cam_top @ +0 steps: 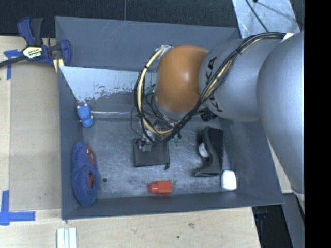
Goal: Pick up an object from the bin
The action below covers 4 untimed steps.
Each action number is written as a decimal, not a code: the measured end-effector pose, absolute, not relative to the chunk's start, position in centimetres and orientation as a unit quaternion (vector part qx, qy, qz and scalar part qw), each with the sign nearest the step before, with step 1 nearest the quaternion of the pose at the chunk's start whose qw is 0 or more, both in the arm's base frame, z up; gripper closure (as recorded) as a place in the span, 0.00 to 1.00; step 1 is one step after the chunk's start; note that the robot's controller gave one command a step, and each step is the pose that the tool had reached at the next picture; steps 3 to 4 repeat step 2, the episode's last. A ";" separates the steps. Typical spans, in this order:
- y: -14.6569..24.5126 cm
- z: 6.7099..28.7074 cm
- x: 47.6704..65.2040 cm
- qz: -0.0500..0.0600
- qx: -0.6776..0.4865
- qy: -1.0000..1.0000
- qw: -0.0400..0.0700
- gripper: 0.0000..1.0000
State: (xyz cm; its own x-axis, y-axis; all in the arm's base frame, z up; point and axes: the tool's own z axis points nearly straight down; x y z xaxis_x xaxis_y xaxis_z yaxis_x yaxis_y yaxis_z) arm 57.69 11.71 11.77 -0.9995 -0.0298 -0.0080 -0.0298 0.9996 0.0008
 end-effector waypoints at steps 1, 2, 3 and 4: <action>13.5 18.4 56.1 0.001 -0.019 1.000 0.005 1.00; 13.7 23.1 55.5 0.001 -0.017 1.000 0.004 1.00; 13.7 23.1 55.5 0.001 -0.017 1.000 0.004 1.00; 13.7 23.1 55.5 0.001 -0.017 1.000 0.004 1.00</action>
Offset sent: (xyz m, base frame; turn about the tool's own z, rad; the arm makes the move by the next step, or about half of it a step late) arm -0.0177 0.0170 0.0614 -0.0056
